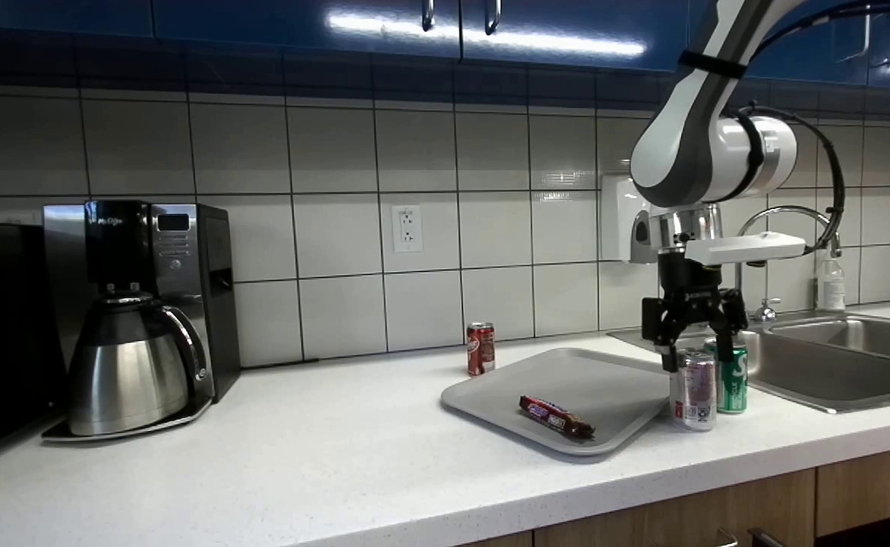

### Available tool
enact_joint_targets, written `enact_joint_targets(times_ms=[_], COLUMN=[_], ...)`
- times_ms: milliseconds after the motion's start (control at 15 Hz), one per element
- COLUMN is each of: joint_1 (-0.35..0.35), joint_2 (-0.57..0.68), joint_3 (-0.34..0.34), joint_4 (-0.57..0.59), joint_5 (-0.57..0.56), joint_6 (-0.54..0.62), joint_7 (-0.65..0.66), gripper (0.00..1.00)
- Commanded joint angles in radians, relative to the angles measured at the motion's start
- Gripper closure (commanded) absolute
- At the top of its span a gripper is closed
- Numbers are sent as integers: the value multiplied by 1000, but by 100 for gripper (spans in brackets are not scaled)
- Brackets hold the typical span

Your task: Put the cans on the grey tray.

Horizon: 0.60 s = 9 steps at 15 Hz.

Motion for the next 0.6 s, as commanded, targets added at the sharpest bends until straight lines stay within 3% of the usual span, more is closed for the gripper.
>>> enact_joint_targets(times_ms=[0, 533], joint_1=[-9, -6], joint_2=[24, 56], joint_3=[14, 19], joint_4=[14, 17], joint_5=[-30, -55], joint_6=[22, 44], joint_7=[-2, 2], gripper=[0, 0])
